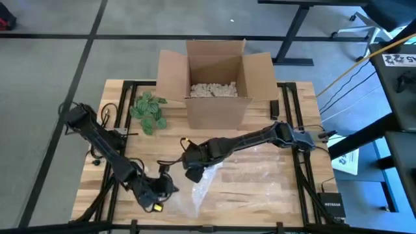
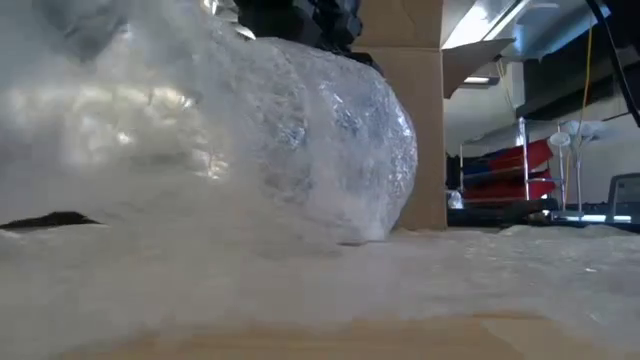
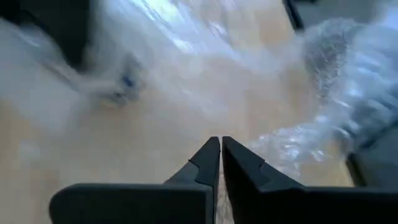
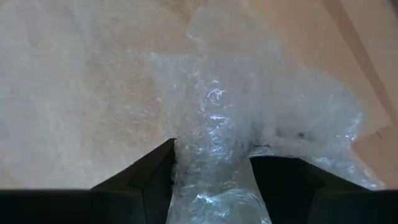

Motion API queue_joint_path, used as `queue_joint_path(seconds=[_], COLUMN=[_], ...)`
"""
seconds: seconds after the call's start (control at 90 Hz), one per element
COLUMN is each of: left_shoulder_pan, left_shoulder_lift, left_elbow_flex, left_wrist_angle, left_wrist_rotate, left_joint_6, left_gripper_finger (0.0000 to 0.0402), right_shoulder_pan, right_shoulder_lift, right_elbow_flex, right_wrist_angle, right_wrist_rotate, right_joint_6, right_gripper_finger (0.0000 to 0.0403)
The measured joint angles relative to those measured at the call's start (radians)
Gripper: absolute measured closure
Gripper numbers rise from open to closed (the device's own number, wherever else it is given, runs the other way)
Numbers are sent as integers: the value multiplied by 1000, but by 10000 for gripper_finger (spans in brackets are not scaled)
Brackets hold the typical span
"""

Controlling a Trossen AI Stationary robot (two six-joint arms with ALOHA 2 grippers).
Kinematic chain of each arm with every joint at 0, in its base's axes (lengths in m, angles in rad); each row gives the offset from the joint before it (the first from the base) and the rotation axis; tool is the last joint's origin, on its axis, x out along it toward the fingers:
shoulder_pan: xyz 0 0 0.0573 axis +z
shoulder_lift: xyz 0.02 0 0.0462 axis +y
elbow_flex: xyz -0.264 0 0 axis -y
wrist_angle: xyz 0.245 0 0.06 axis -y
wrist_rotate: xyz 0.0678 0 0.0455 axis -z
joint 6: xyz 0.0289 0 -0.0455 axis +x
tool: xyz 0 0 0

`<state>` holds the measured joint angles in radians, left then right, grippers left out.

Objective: Wrap mug
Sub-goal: Wrap the blue mug in bubble wrap

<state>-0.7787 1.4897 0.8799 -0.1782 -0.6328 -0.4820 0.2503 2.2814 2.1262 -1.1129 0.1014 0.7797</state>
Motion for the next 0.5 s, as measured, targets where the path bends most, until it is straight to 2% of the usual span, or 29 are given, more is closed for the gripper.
queue_joint_path(seconds=[0.156,0.389,0.5], left_shoulder_pan=[46,105,132], left_shoulder_lift=[-1,-1,-1], left_elbow_flex=[0,0,0], left_wrist_angle=[-2,1,1], left_wrist_rotate=[-136,-144,-144], left_joint_6=[65,131,162], left_gripper_finger=[401,401,401], right_shoulder_pan=[6,30,30], right_shoulder_lift=[0,1,1], right_elbow_flex=[0,0,0], right_wrist_angle=[30,54,53], right_wrist_rotate=[-20,-16,-72], right_joint_6=[0,-30,-51], right_gripper_finger=[215,215,215])
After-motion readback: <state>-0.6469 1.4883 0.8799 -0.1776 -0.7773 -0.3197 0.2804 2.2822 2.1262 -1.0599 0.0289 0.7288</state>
